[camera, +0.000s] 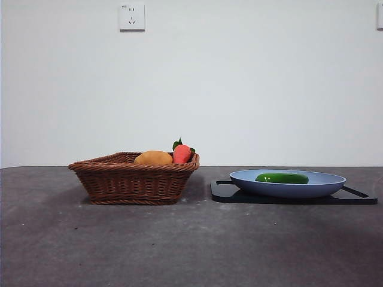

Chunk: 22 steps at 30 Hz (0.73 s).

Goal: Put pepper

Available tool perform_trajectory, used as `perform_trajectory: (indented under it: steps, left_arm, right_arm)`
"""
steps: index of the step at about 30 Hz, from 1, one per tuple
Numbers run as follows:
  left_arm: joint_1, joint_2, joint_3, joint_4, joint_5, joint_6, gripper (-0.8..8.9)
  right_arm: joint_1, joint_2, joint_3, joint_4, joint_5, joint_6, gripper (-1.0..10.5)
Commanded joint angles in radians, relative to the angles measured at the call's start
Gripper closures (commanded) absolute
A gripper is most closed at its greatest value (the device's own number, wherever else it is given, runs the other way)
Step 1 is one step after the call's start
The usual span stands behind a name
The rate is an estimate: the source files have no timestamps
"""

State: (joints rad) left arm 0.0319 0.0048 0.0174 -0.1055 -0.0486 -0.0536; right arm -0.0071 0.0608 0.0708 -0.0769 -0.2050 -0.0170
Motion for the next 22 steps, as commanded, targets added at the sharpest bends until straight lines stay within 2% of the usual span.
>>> perform_trajectory:
  steps: [1, 13, 22]
  left_arm:
    - [0.002, -0.003, -0.011, 0.008, 0.001, -0.006, 8.05]
    - [0.002, -0.003, -0.011, 0.008, 0.001, -0.006, 8.05]
    - [0.002, -0.003, -0.011, 0.008, 0.001, -0.006, 8.05]
  right_arm:
    - [0.0, -0.027, -0.039, 0.017, 0.006, 0.036, 9.4]
    - [0.001, -0.062, -0.063, -0.066, 0.002, 0.089, 9.4]
    - [0.002, -0.061, -0.063, -0.066, 0.003, 0.091, 9.4]
